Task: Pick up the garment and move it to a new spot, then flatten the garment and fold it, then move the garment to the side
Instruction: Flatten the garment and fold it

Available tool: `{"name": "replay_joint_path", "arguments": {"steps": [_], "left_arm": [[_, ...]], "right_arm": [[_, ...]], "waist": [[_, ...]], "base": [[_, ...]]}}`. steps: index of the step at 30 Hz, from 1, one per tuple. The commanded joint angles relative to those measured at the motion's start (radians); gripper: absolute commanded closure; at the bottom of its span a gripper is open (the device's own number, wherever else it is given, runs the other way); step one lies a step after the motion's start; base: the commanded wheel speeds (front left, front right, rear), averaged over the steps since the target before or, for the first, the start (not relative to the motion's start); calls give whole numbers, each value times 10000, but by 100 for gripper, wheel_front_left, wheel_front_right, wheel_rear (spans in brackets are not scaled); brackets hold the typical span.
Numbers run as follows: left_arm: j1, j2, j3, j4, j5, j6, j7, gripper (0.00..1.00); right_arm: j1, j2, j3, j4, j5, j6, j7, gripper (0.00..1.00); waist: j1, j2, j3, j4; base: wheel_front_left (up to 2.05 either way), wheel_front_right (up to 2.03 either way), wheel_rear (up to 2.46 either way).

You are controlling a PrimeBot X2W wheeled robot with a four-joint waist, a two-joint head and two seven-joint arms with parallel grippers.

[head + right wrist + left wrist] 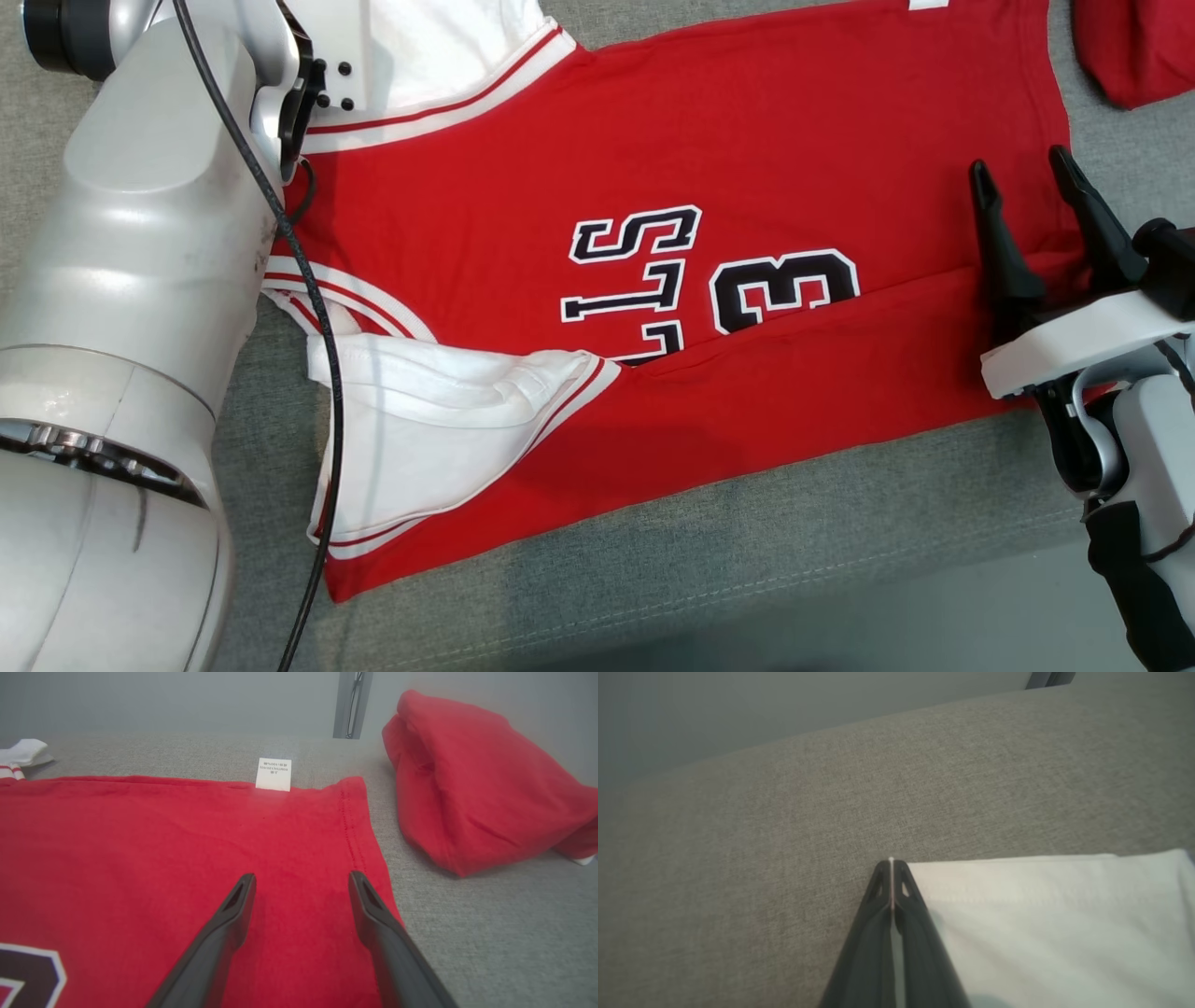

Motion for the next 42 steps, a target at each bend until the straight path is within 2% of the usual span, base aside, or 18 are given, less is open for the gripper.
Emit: {"name": "replay_joint_path", "arguments": {"steps": [1,6,7,10,13,15,17,23,25,26,27,28,29,34,42], "left_arm": [[-419,242,22,-125,70,-121,-89,100],[-594,127,99,-111,-129,-397,-274,100],[-763,83,170,-109,-267,-558,-303,100],[-943,21,174,-131,-340,-686,-336,100],[-1066,-57,167,-145,-423,-792,-342,100],[-1123,-96,137,-145,-449,-839,-361,100],[-1182,-124,98,-141,-461,-872,-379,100],[-1312,-163,50,-130,-524,-965,-436,100],[-1367,-171,25,-123,-535,-983,-461,100],[-1392,-174,13,-119,-540,-992,-474,100],[-1413,-177,2,-114,-547,-1001,-482,100],[-1433,-180,-4,-109,-559,-1008,-492,100],[-1454,-183,-11,-107,-568,-1017,-516,100],[-1623,-149,-109,-243,-482,-1052,-1121,100],[-1958,37,-209,-605,-297,-997,-2681,100]], "right_arm": [[-52,-168,135,-127,86,-2,-131,0],[-726,-118,181,382,1006,-2,100,0],[-1536,-300,336,807,1707,-2,886,0],[-2404,-533,372,1395,2181,-2,1680,0],[-3167,-693,363,2093,2401,-2,2312,0],[-3592,-770,401,2588,2380,-2,2580,11],[-3952,-751,425,3014,2426,-2,2750,1],[-4613,-726,541,3842,2481,-2,2766,3],[-4814,-739,612,4151,2485,-2,2749,16],[-4901,-740,645,4276,2502,-2,2717,44],[-4978,-755,697,4398,2487,-2,2688,63],[-5049,-763,747,4507,2480,-2,2657,97],[-5129,-771,779,4598,2489,-2,2611,100],[-5565,-859,922,4905,2396,-2,2111,100],[-6461,-1031,913,5309,2131,-2,486,100]], "waist": [[0,0,4,33],[0,0,-1,132],[0,0,52,202],[0,0,147,328],[0,0,232,467],[0,0,277,536],[0,0,333,608],[0,0,453,752],[0,0,494,802],[0,0,509,828],[0,0,522,851],[0,0,533,869],[0,0,542,886],[0,0,564,923],[0,0,569,1059]], "base": [[0,0,0],[0,0,0],[0,0,0],[0,0,0],[0,0,0],[0,0,0],[0,0,0],[0,0,0],[0,0,0],[0,0,0],[0,0,0],[0,0,0],[0,0,0],[0,0,0],[0,0,0]]}}
